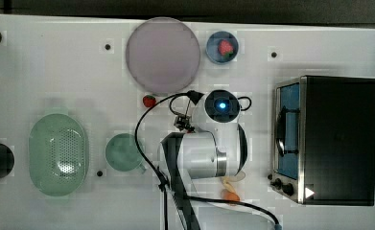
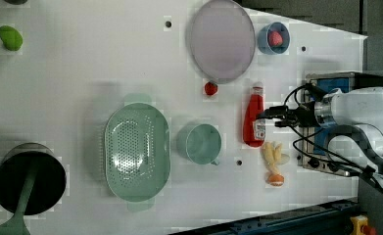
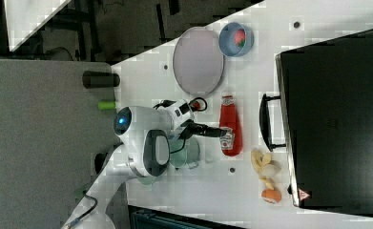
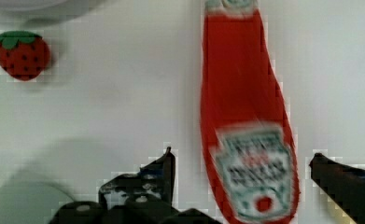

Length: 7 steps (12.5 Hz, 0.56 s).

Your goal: Pick ketchup from strainer and place it on the table

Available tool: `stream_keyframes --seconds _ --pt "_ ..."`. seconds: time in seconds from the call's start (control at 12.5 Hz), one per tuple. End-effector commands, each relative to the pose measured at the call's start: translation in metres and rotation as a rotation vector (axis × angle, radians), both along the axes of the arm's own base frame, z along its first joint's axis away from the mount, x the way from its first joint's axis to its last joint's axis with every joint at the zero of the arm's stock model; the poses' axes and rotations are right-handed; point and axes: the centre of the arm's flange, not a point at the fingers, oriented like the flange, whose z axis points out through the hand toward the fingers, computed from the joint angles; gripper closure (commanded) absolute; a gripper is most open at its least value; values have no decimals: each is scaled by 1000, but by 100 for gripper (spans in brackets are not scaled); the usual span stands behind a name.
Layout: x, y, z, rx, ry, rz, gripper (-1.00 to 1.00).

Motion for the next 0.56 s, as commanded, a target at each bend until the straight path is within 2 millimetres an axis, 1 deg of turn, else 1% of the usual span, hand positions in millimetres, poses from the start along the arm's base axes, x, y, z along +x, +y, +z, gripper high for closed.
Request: stream_keyframes --seconds 0.08,0.24,0.32,0.4,0.56 --pt "40 10 85 -83 -161 66 -100" --pt "52 6 143 -157 -186 15 -100" --pt "56 4 173 -184 -192 -62 -100" --pt "57 4 200 -194 -181 -163 -100" --pt "54 6 247 -172 -129 -395 -100"
